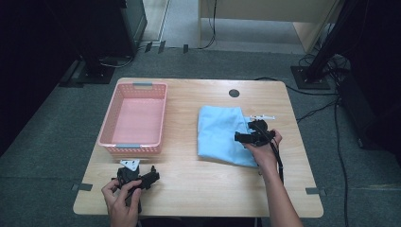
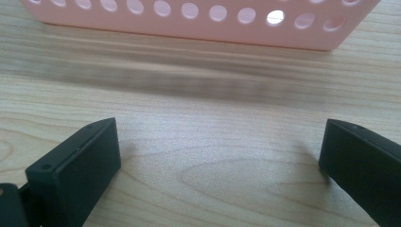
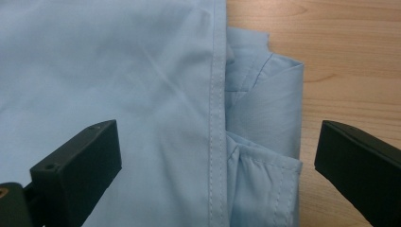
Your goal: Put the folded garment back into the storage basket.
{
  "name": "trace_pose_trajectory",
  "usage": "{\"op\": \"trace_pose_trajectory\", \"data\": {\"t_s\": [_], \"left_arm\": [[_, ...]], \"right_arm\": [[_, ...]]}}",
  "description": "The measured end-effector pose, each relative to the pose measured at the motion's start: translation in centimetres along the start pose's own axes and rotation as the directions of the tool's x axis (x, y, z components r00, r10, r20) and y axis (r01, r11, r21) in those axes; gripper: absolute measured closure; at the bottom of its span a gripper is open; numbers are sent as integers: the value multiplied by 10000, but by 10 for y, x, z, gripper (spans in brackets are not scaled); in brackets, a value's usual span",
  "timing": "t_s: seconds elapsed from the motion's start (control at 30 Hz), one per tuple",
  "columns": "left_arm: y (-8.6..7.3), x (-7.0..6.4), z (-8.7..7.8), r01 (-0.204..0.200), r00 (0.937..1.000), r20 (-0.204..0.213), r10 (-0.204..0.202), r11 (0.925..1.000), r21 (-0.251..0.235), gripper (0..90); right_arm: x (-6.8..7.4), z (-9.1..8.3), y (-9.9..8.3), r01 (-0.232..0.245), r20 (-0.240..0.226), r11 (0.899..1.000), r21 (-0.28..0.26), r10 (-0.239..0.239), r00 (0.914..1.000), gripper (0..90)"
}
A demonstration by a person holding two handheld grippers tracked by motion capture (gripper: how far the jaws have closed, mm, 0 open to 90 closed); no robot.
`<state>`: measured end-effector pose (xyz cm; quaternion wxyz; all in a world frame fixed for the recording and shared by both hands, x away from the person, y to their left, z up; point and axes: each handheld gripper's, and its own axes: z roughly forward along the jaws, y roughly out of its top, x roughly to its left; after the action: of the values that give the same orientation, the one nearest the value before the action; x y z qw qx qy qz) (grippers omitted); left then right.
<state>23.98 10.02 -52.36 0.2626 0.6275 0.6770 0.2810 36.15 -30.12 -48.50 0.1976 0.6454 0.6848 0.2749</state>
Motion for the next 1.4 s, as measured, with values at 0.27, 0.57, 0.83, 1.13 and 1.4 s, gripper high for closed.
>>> {"op": "trace_pose_trajectory", "data": {"t_s": [0.27, 0.57, 0.83, 1.13, 1.4], "left_arm": [[0, 0, 0, -1, 10000, 0, 1, 10000, 4, 0], [0, 0, 0, -1, 10000, -3, 1, 10000, -1, 0], [0, 0, 0, -1, 10000, -2, 1, 10000, -1, 0], [0, 0, 0, 2, 10000, -4, -2, 10000, -1, 0], [0, 0, 0, -10, 10000, -1, 10, 10000, 3, 0]], "right_arm": [[0, 16, -3, -171, 45, 9994, 296, 170, 9998, 14], [-1, 29, -13, -25, 1, 9999, 155, 25, 10000, 0], [3, 23, -23, 611, -405, 9950, -785, -645, 9971, 227], [6, 20, -27, 508, -1541, 9912, -1225, -695, 9856, 687], [8, 22, -29, 228, -1791, 9891, -1456, -490, 9826, 751]]}}
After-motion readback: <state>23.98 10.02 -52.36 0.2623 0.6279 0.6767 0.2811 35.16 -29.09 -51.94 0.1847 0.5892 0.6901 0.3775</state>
